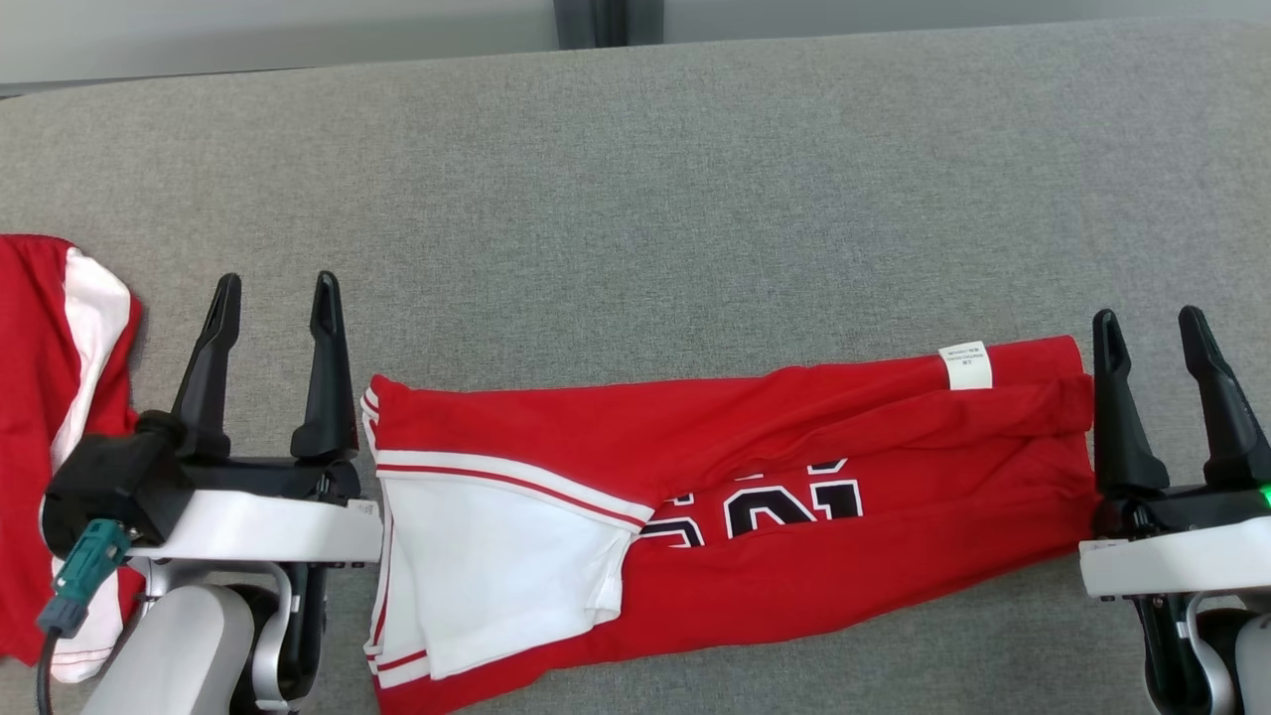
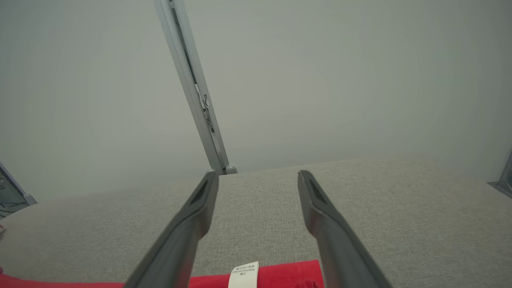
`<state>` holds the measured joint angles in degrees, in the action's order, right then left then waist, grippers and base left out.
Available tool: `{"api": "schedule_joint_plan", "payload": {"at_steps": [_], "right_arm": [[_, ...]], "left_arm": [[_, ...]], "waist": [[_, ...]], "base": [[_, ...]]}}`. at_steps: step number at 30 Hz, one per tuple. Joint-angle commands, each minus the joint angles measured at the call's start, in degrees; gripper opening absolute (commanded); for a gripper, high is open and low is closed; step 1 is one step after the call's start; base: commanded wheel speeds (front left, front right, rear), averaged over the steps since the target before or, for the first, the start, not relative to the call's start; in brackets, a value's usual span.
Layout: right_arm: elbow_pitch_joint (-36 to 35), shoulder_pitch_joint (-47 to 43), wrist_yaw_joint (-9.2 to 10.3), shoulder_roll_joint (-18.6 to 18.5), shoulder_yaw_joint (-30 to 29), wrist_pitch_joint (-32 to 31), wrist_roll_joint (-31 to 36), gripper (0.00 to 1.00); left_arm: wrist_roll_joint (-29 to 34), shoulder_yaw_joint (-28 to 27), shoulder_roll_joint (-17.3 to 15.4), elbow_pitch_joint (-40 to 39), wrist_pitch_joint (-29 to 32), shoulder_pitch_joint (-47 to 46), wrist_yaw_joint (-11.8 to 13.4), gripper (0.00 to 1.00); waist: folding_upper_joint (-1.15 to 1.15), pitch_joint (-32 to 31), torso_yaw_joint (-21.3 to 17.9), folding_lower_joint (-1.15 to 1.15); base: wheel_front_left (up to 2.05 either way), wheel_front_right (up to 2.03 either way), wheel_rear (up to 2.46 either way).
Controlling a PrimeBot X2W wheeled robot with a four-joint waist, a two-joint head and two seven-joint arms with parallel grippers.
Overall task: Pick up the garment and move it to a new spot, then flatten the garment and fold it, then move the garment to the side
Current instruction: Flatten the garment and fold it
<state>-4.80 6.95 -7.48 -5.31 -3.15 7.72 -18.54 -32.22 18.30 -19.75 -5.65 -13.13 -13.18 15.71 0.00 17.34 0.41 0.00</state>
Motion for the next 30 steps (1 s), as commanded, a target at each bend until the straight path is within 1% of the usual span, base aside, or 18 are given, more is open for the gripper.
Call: {"api": "schedule_joint_plan", "payload": {"at_steps": [1, 6, 11, 15, 19, 25, 30], "right_arm": [[0.2, -0.3, -0.03, -0.1, -0.1, 0.4, 0.0, 1.0], [2.1, -0.6, -0.03, 0.2, 0.3, 1.2, 0.9, 1.0], [2.9, -1.0, -0.03, -0.2, 0.3, 1.2, 1.4, 1.0], [2.9, -1.1, -0.03, -0.3, 0.3, 0.7, 1.7, 1.0], [3.7, -0.8, -0.03, -1.3, -0.7, -0.8, 3.8, 1.0], [8.9, 0.2, -0.03, -2.3, -3.0, -2.0, 5.3, 1.0], [15.8, 1.3, -0.03, -2.6, -3.8, -0.3, 5.0, 1.0]], "left_arm": [[0.6, -0.1, -0.7, 0.4, -0.2, 0.2, 0.2, 1.0], [2.7, 0.9, -1.8, 2.4, -0.1, 1.4, 0.8, 1.0], [2.5, 1.3, -1.9, 2.8, 0.4, 2.0, 1.1, 1.0], [2.3, 1.6, -1.8, 2.7, 0.7, 1.9, 0.8, 1.0], [2.4, 2.0, -1.9, 2.7, 1.1, 1.8, 0.9, 1.0], [2.7, 2.9, -1.5, 2.4, 1.4, 1.2, 0.7, 1.0], [2.9, 4.0, -1.2, 2.4, 1.6, 0.5, 0.3, 1.0]], "waist": [[0.0, -0.1, 0.0, 0.0], [0.0, -0.9, 0.4, 0.0], [0.0, -1.3, 0.9, 0.0], [0.0, -1.5, 1.2, 0.0], [0.0, -1.6, 1.4, 0.0], [0.0, -1.0, 2.0, 0.0], [0.0, 0.3, 2.6, 0.0]], "base": [[0.0, 0.0, 0.0], [0.0, 0.0, 0.0], [0.0, 0.0, 0.0], [0.0, 0.0, 0.0], [0.0, 0.0, 0.0], [0.0, 0.0, 0.0], [0.0, 0.0, 0.0]]}}
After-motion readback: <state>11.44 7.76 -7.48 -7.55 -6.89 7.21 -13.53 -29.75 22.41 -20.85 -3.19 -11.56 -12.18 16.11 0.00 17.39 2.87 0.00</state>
